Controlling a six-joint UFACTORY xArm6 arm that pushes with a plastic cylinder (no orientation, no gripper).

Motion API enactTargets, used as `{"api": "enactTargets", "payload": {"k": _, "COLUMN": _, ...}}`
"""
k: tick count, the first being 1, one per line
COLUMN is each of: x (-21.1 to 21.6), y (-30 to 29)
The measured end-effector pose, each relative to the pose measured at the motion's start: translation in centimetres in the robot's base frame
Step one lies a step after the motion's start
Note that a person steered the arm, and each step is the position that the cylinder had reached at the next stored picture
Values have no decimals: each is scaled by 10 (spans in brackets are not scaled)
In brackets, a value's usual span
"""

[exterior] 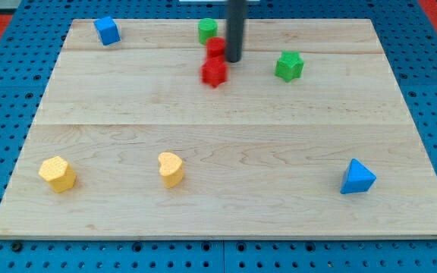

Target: Slightly push the green star upwards of the board

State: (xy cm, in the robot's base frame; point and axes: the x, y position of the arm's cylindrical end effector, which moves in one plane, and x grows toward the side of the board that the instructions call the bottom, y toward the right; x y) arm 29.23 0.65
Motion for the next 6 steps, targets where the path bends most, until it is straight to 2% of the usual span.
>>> {"api": "enactTargets", "payload": {"k": 1, "x": -32, "y": 21}}
{"api": "enactTargets", "payload": {"k": 2, "x": -11, "y": -45}}
{"api": "enactTargets", "payload": {"k": 3, "x": 62, "y": -77}}
{"api": "enactTargets", "payload": {"k": 4, "x": 59, "y": 8}}
{"api": "enactTargets", "payload": {"k": 6, "x": 50, "y": 120}}
